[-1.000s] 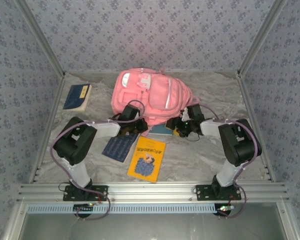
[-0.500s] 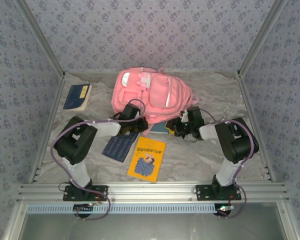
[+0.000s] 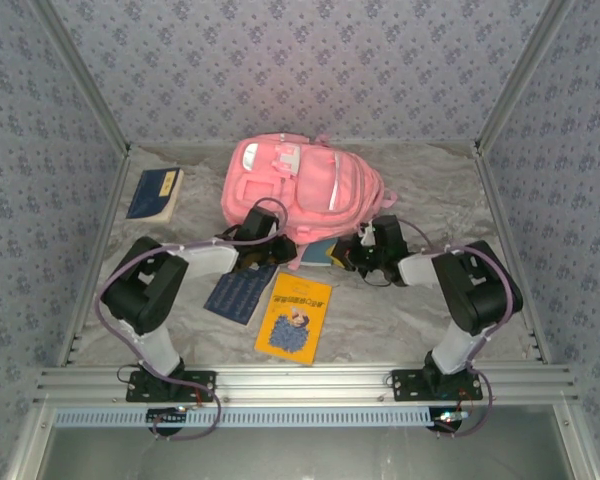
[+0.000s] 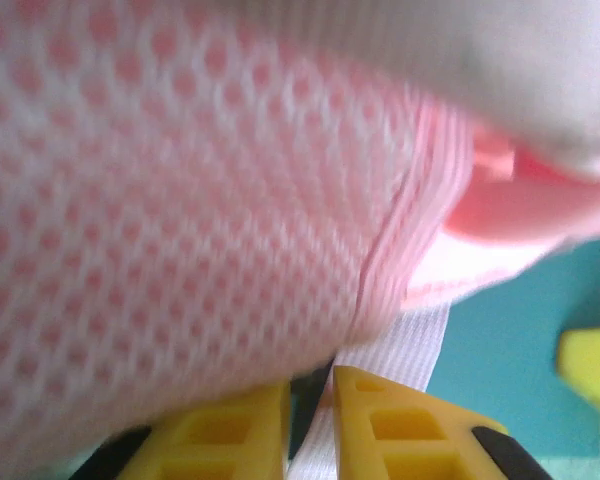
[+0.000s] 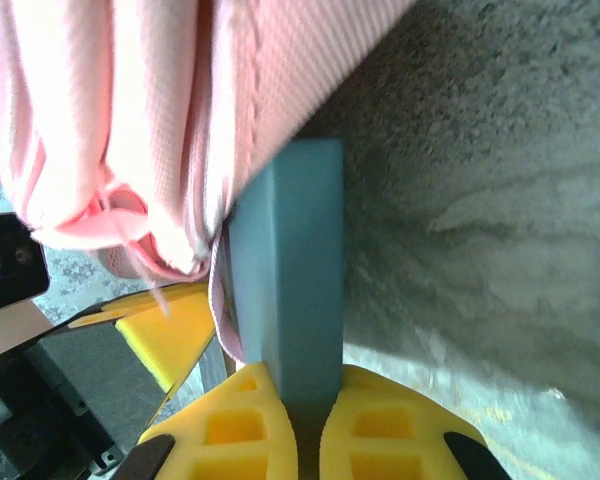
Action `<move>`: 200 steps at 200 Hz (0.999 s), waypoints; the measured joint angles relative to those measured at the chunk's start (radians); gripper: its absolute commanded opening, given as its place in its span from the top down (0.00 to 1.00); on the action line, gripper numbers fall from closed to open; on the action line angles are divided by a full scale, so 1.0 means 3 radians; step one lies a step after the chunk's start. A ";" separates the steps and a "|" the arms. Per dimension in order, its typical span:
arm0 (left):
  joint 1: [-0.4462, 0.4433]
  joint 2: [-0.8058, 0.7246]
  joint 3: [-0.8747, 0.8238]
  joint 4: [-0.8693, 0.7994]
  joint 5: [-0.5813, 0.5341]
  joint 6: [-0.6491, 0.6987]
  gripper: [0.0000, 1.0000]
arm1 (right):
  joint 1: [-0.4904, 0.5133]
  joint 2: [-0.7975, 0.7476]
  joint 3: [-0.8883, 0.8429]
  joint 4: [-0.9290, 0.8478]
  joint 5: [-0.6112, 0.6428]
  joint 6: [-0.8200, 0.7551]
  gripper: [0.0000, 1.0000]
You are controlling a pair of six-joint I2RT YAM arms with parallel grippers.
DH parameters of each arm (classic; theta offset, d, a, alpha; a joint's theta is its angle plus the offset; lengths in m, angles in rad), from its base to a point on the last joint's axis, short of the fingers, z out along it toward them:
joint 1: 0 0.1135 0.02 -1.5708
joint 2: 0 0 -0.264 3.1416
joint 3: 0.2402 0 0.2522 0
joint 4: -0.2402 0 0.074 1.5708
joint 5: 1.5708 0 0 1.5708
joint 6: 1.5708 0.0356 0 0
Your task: Pack the student bag
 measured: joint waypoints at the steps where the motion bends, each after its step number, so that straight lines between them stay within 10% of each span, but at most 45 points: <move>1: 0.0000 -0.0013 -0.0001 -0.0013 -0.0003 0.0008 0.70 | 0.0000 -0.0013 -0.0003 -0.0010 0.0003 -0.0005 1.00; 127: -0.0052 -0.1293 -0.0154 -0.0698 -0.0122 -0.0037 0.16 | 0.0000 -0.2360 -0.0015 -0.2108 0.0632 -0.0863 1.00; 200: -0.0055 -0.1378 -0.0117 -0.0530 0.0327 0.0089 0.12 | 0.0025 -0.2525 0.0326 -0.2425 0.0496 -0.0970 1.00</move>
